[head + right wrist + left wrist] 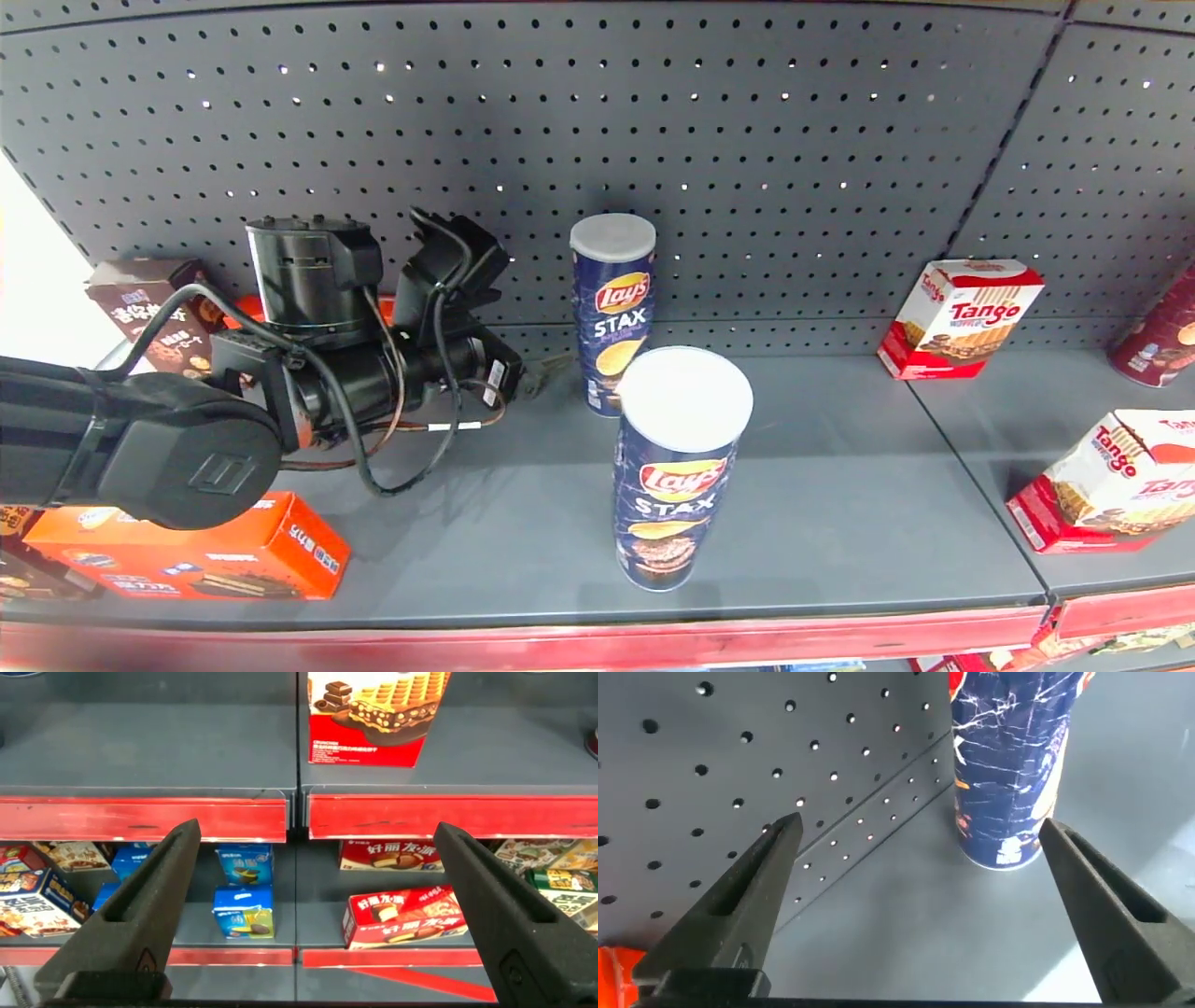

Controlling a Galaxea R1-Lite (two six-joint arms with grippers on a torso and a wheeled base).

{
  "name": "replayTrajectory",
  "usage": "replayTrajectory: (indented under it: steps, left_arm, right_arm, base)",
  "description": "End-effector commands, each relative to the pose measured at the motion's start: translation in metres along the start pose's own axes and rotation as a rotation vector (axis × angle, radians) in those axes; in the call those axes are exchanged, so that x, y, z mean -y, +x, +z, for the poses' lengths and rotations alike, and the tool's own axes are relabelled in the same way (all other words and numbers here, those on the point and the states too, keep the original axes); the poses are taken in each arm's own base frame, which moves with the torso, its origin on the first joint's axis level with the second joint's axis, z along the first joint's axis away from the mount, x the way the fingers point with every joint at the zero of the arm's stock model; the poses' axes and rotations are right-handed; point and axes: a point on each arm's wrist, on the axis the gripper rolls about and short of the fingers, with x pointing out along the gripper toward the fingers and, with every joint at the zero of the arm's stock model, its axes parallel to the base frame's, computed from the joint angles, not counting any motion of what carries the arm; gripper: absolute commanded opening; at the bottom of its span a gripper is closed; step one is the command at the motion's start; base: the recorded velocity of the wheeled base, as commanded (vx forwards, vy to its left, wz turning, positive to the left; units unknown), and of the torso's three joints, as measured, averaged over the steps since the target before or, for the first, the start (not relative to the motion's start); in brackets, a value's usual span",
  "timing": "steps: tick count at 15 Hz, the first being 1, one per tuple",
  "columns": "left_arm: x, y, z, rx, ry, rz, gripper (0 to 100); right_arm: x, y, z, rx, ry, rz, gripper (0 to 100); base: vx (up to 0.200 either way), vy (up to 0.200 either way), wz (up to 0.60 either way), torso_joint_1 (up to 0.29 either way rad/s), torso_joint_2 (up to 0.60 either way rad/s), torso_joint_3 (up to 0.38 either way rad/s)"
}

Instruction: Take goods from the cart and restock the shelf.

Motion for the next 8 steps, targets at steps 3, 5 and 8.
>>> replayTrajectory:
  steps: [3,5,8]
  left_arm:
    - [0.006,0.013,-0.005,-0.020,-0.002,0.007,100]
    - [0.004,0.020,-0.005,-0.024,-0.005,0.026,100]
    - [0.000,0.025,-0.005,-0.019,-0.005,0.037,100]
  right_arm:
    - [0.000,0.000,0.000,0.000,0.000,0.000,100]
    - [0.000,0.000,0.000,-0.001,0.000,0.000,100]
    - [0.000,0.000,0.000,-0.001,0.000,0.000,100]
  base:
    - [0.000,0.000,0.00,0.000,0.00,0.000]
    - [0.000,0.000,0.00,0.000,0.00,0.000]
    - [0.000,0.000,0.00,0.000,0.00,0.000]
